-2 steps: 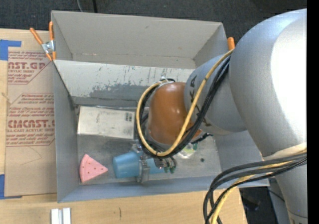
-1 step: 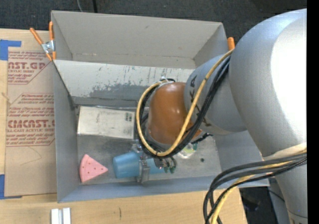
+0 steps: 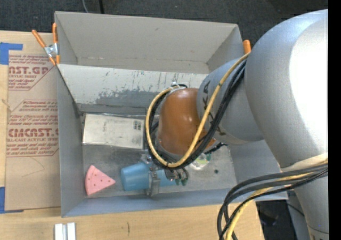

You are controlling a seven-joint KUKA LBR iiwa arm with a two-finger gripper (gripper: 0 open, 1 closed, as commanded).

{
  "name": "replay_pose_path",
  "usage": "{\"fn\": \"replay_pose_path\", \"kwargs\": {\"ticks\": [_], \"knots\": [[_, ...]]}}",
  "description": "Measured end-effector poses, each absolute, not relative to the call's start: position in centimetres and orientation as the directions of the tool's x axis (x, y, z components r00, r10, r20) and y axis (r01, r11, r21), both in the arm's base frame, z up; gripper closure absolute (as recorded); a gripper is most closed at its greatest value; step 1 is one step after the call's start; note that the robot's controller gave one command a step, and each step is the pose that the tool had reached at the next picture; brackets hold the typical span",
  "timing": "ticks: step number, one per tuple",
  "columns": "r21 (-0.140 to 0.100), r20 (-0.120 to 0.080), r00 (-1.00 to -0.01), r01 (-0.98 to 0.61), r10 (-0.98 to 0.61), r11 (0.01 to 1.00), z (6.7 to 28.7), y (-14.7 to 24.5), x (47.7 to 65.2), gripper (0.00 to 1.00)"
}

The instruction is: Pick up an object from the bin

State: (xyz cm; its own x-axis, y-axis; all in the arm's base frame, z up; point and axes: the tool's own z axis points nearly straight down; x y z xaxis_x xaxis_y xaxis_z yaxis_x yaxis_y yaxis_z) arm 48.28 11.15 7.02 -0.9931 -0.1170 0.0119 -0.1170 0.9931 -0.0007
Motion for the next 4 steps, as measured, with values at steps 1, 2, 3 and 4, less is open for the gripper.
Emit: {"fn": "replay_pose_path", "kwargs": {"ticks": [1, 2, 3, 4], "knots": [[-0.001, 0.014, -0.993, -0.117, -0.117, 0.993, 7.3, 11.1, 48.2, 1.0], [-0.002, 0.02, -0.993, -0.117, -0.117, 0.993, 8.4, 11.1, 48.0, 1.0], [-0.001, 0.019, -0.993, -0.117, -0.117, 0.993, 10.0, 11.1, 48.1, 1.0], [-0.001, 0.016, -0.993, -0.117, -0.117, 0.993, 11.5, 11.1, 48.1, 1.0]]}}
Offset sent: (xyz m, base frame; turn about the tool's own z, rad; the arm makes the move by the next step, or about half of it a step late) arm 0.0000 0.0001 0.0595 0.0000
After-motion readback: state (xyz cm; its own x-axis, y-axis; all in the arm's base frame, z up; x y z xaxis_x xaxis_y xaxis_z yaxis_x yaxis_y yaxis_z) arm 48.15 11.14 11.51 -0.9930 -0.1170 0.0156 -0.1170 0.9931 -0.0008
